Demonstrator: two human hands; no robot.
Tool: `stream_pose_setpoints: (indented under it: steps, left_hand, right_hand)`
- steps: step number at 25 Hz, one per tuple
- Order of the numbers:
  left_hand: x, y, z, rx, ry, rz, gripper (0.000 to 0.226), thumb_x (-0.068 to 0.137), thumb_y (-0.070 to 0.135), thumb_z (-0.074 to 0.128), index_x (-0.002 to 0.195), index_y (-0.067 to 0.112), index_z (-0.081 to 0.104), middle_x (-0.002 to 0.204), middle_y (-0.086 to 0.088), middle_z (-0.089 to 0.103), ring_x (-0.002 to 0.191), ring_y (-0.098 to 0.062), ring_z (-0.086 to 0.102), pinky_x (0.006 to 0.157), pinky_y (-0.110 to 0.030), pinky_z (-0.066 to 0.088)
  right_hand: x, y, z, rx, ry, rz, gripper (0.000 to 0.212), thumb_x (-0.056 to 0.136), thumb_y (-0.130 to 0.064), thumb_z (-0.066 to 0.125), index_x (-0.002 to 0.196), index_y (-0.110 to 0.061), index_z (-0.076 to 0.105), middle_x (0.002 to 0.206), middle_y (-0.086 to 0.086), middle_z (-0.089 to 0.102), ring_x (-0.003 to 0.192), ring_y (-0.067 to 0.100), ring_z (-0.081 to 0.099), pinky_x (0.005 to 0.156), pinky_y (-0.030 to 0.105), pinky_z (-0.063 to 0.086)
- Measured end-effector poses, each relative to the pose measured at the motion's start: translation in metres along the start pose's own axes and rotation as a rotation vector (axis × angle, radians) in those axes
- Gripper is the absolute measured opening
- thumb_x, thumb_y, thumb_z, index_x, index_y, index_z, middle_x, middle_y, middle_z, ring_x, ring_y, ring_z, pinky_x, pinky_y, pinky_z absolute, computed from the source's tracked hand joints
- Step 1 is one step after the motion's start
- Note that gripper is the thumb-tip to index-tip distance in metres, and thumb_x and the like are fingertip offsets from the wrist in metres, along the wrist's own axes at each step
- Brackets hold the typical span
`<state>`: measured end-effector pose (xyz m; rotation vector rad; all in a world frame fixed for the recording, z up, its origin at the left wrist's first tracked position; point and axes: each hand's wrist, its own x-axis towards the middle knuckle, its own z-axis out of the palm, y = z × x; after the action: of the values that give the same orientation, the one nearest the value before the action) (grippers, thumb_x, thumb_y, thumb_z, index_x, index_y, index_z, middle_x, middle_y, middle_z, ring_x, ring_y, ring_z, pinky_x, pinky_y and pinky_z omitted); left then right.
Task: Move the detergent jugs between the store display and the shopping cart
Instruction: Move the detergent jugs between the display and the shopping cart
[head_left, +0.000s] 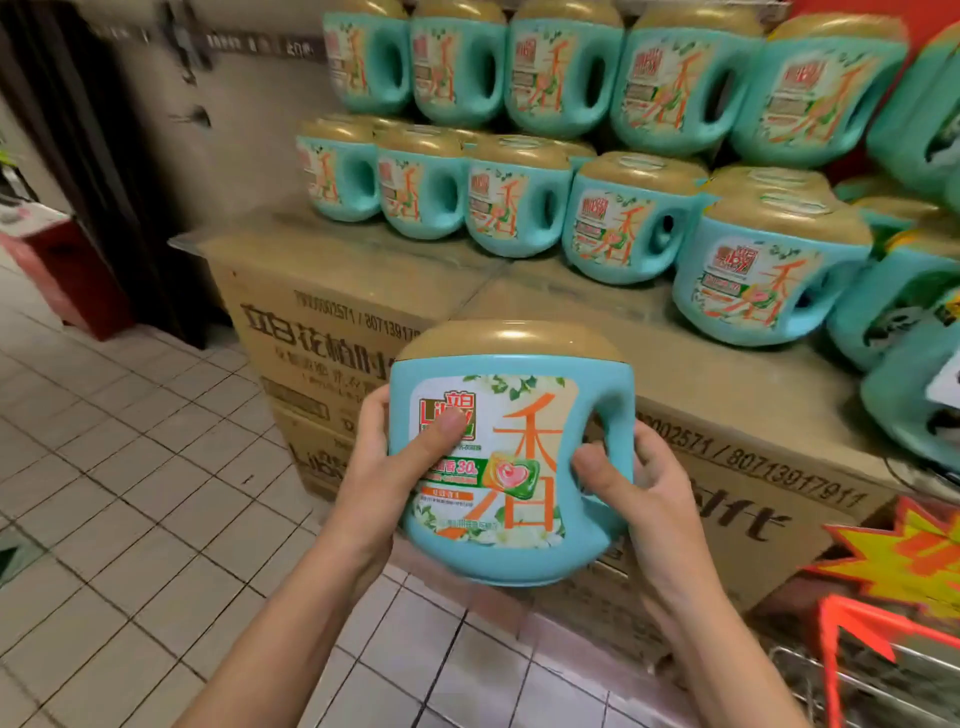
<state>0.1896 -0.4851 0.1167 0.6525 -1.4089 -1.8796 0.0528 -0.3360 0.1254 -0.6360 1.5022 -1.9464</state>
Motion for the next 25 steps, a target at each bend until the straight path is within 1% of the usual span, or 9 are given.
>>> stream_pose_setpoints:
  steps: [3,7,9,12,15,18,20,22,25]
  left_hand:
    - [0.063,0.014,0.011,0.030,-0.097,0.084,0.074,0.054,0.046,0.083,0.118,0.026,0.049,0.096,0.004,0.076,0.082,-0.016,0.074,0.060,-0.024,0.057]
    - [0.142,0.020,0.029,0.067,-0.200,0.145,0.099,0.040,0.067,0.086,0.122,0.028,0.046,0.098,0.007,0.076,0.087,-0.015,0.074,0.064,-0.025,0.057]
    - [0.178,0.017,0.036,0.078,-0.267,0.156,0.104,0.040,0.068,0.085,0.126,0.026,0.043,0.099,0.008,0.075,0.088,-0.013,0.073,0.065,-0.023,0.057]
    - [0.224,0.004,0.048,0.105,-0.357,0.183,0.098,0.043,0.067,0.085,0.125,0.032,0.043,0.102,0.013,0.074,0.090,-0.009,0.072,0.066,-0.020,0.057]
    - [0.263,-0.012,0.059,0.119,-0.406,0.206,0.090,0.045,0.068,0.085,0.121,0.043,0.044,0.110,0.016,0.071,0.101,-0.009,0.069,0.073,-0.021,0.056]
    - [0.289,-0.026,0.067,0.179,-0.449,0.254,0.086,0.046,0.069,0.084,0.121,0.054,0.045,0.117,0.023,0.066,0.112,-0.005,0.063,0.087,-0.027,0.054]
    - [0.307,-0.034,0.078,0.196,-0.444,0.268,0.089,0.044,0.071,0.084,0.122,0.049,0.047,0.119,0.024,0.065,0.116,-0.002,0.059,0.094,-0.028,0.051]
    - [0.318,-0.039,0.089,0.218,-0.431,0.277,0.092,0.045,0.074,0.081,0.125,0.046,0.046,0.120,0.025,0.064,0.115,0.006,0.057,0.091,-0.018,0.049]
    - [0.325,-0.041,0.101,0.370,-0.341,0.343,0.092,0.045,0.082,0.073,0.125,0.061,0.034,0.129,0.026,0.049,0.117,0.018,0.047,0.093,-0.006,0.041]
  right_hand:
    - [0.046,-0.015,0.001,-0.022,0.028,-0.091,0.087,0.032,-0.042,0.094,0.107,-0.018,0.059,0.088,0.012,0.054,0.080,0.022,0.057,0.067,0.031,0.056]
    - [0.109,-0.018,-0.005,-0.052,0.114,-0.205,0.068,0.048,-0.029,0.089,0.109,-0.025,0.058,0.076,0.002,0.054,0.071,0.015,0.059,0.065,0.029,0.057]
    - [0.137,-0.013,-0.010,-0.084,0.170,-0.245,0.066,0.054,-0.021,0.088,0.112,-0.024,0.056,0.073,-0.006,0.059,0.071,0.012,0.062,0.065,0.030,0.057]
    - [0.168,-0.002,-0.017,-0.120,0.249,-0.277,0.071,0.056,-0.017,0.090,0.117,-0.026,0.054,0.098,-0.004,0.070,0.093,0.018,0.067,0.077,0.038,0.059]
    - [0.194,0.009,-0.031,-0.159,0.310,-0.332,0.078,0.055,-0.030,0.087,0.125,-0.028,0.053,0.119,-0.003,0.068,0.110,0.014,0.064,0.084,0.025,0.055]
    - [0.211,0.012,-0.049,-0.290,0.305,-0.328,0.086,0.055,-0.041,0.084,0.132,-0.037,0.045,0.124,-0.022,0.062,0.116,0.001,0.058,0.087,0.016,0.050]
    - [0.225,0.011,-0.064,-0.424,0.330,-0.319,0.087,0.057,-0.049,0.081,0.133,-0.048,0.040,0.129,-0.029,0.055,0.121,-0.004,0.052,0.093,0.015,0.047]
    - [0.239,0.010,-0.074,-0.577,0.397,-0.282,0.095,0.058,-0.061,0.075,0.141,-0.043,0.036,0.140,-0.019,0.046,0.130,-0.001,0.043,0.103,0.017,0.040]
    - [0.251,0.016,-0.081,-0.705,0.527,-0.281,0.090,0.058,-0.072,0.066,0.136,-0.037,0.037,0.126,-0.013,0.044,0.114,0.002,0.048,0.094,0.010,0.041]
